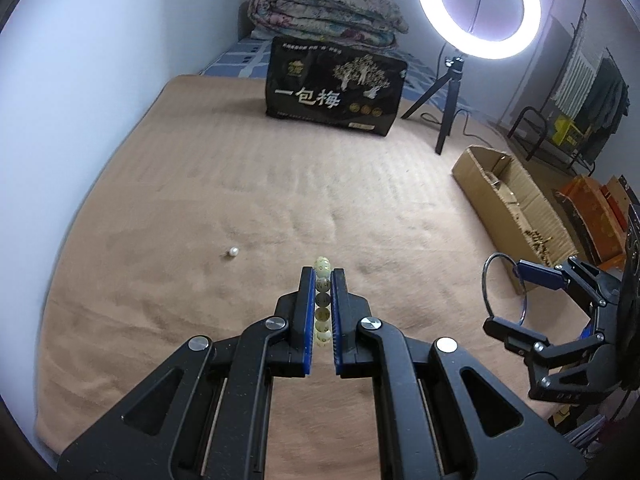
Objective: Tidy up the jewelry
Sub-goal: 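Lift the bracelet and bangle and carry both over the cardboard box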
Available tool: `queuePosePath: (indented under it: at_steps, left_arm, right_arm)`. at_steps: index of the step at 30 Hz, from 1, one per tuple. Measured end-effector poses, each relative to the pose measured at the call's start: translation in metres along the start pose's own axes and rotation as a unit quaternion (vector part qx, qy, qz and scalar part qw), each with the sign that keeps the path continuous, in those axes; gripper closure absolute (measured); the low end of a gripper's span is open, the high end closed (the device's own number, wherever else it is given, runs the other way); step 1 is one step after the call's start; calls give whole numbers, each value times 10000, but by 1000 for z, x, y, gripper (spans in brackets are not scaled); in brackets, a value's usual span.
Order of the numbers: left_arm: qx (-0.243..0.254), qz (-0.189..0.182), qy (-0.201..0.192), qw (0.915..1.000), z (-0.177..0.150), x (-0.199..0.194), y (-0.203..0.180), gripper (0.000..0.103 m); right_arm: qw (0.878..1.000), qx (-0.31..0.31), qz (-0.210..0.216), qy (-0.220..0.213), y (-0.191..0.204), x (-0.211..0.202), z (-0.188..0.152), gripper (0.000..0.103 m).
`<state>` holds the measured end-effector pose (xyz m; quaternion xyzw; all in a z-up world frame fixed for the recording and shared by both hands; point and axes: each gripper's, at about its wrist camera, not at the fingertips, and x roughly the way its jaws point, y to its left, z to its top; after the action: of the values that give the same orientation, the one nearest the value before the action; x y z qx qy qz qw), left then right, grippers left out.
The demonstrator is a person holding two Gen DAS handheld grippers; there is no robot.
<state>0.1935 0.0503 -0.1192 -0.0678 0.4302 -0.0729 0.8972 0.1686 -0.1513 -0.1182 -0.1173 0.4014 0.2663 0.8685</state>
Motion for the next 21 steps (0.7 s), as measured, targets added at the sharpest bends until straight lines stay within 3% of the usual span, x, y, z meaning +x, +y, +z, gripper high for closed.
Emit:
queuePosePath:
  at_steps: [8,21]
  left_arm:
    - [95,-257,-154,9995,20,-1,-30,98]
    - [427,-893,-223,9948,49,13,-117,98]
  right_arm:
    - [9982,442,-298,-262,-42,-31,-4,29]
    - [9872,1240,-864,-506,-127,-71,-23,29]
